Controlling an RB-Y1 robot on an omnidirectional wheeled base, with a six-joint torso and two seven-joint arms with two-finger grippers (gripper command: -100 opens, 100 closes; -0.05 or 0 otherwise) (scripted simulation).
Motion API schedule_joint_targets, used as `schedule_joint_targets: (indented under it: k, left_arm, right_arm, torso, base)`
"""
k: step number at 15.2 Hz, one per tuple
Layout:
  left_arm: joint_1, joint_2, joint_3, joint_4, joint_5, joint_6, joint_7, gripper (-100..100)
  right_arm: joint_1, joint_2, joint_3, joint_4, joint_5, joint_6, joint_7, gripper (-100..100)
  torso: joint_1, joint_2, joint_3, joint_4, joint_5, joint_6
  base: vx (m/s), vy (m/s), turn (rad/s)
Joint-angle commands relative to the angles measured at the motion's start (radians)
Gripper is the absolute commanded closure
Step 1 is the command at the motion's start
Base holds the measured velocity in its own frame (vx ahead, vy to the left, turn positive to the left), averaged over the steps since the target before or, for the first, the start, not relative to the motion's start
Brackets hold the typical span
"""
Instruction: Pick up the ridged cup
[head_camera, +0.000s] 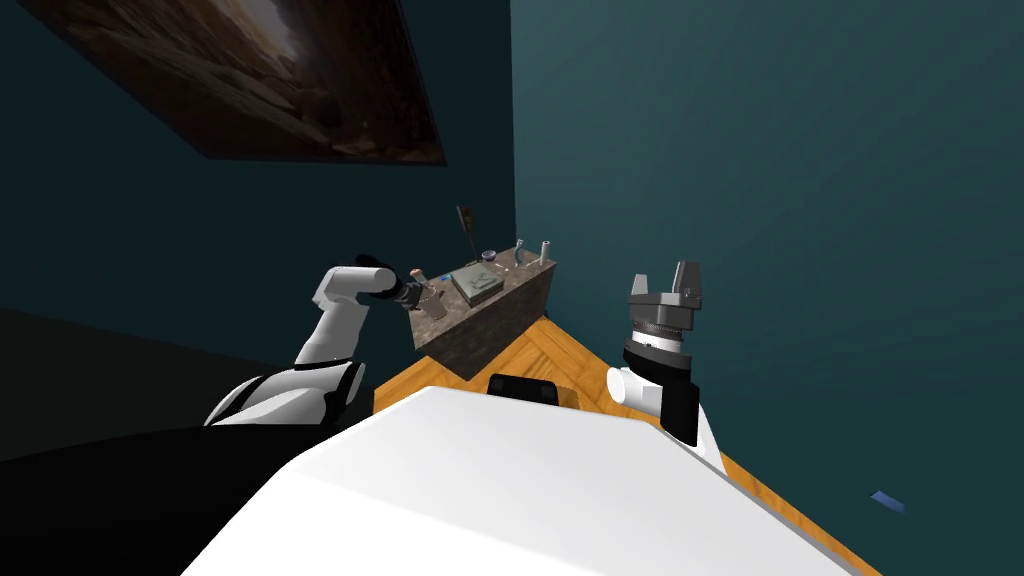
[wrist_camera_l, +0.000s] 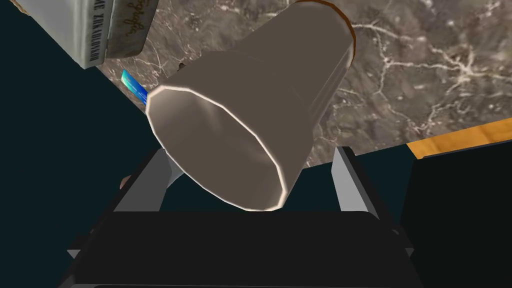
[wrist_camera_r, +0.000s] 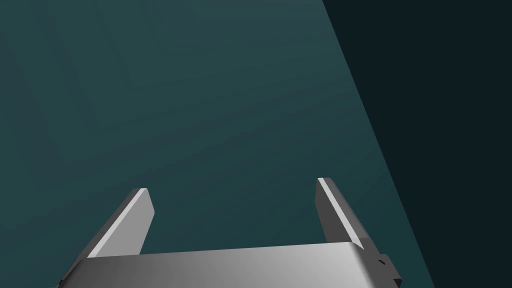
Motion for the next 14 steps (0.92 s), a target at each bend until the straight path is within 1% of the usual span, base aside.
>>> schedule_joint_targets:
  k: [1,2,3,5,6,8,9,11,12,13,14]
  left_arm:
    - [-0.011,0.006,0.003,0.014,0.012,0.05,0.002,-100]
    - [-0.011,0.006,0.003,0.014,0.012,0.058,0.002,-100]
    - [-0.026,0.016,0.009,0.033,0.029,0.089,0.003,-100]
    - [-0.026,0.016,0.009,0.033,0.029,0.12,0.003,-100]
    - [-0.039,0.026,0.014,0.049,0.045,0.151,0.005,-100]
    - [-0.039,0.026,0.014,0.049,0.045,0.179,0.005,-100]
    - [-0.05,0.034,0.019,0.064,0.059,0.209,0.006,-100]
    - [-0.05,0.034,0.019,0.064,0.059,0.236,0.006,-100]
    - [-0.06,0.041,0.022,0.077,0.071,0.267,0.007,-100]
    - [-0.06,0.041,0.022,0.077,0.071,0.287,0.007,-100]
    - [-0.06,0.041,0.022,0.077,0.071,0.291,0.007,-100]
  right_arm:
    - [0.0,0.0,0.0,0.0,0.0,0.0,0.0,0]
    - [0.0,0.0,0.0,0.0,0.0,0.0,0.0,0]
    - [0.0,0.0,0.0,0.0,0.0,0.0,0.0,0]
    - [0.0,0.0,0.0,0.0,0.0,0.0,0.0,0]
    - [0.0,0.0,0.0,0.0,0.0,0.0,0.0,0]
    - [0.0,0.0,0.0,0.0,0.0,0.0,0.0,0]
    - [0.0,0.0,0.0,0.0,0.0,0.0,0.0,0]
    - [0.0,0.0,0.0,0.0,0.0,0.0,0.0,0]
    - [0.0,0.0,0.0,0.0,0.0,0.0,0.0,0]
    - [0.0,0.0,0.0,0.0,0.0,0.0,0.0,0]
    - [0.0,0.0,0.0,0.0,0.0,0.0,0.0,0]
  torso:
    - [0.0,0.0,0.0,0.0,0.0,0.0]
    - [0.0,0.0,0.0,0.0,0.0,0.0]
    - [0.0,0.0,0.0,0.0,0.0,0.0]
    - [0.001,0.0,0.0,0.0,0.0,0.0]
    - [0.001,0.0,0.0,0.0,0.0,0.0]
    - [0.001,-0.001,-0.001,0.0,0.0,0.0]
    - [0.001,-0.001,-0.001,0.0,0.0,-0.001]
    - [0.001,-0.001,-0.001,0.0,0.0,0.0]
    - [0.0,-0.001,0.0,0.0,0.0,-0.001]
    - [0.0,-0.001,0.0,0.0,0.0,0.0]
    - [0.0,-0.001,-0.001,0.0,0.0,0.0]
  base:
    - [0.012,0.042,-0.123]
    - [0.012,0.034,-0.053]
    - [0.013,0.04,-0.093]
    - [0.011,0.04,-0.079]
    - [0.021,0.04,-0.098]
    - [0.021,0.041,-0.064]
    - [0.019,0.036,-0.08]
    - [0.015,0.037,-0.065]
    - [0.017,0.035,-0.069]
    - [0.019,0.038,-0.074]
    - [0.012,0.028,-0.026]
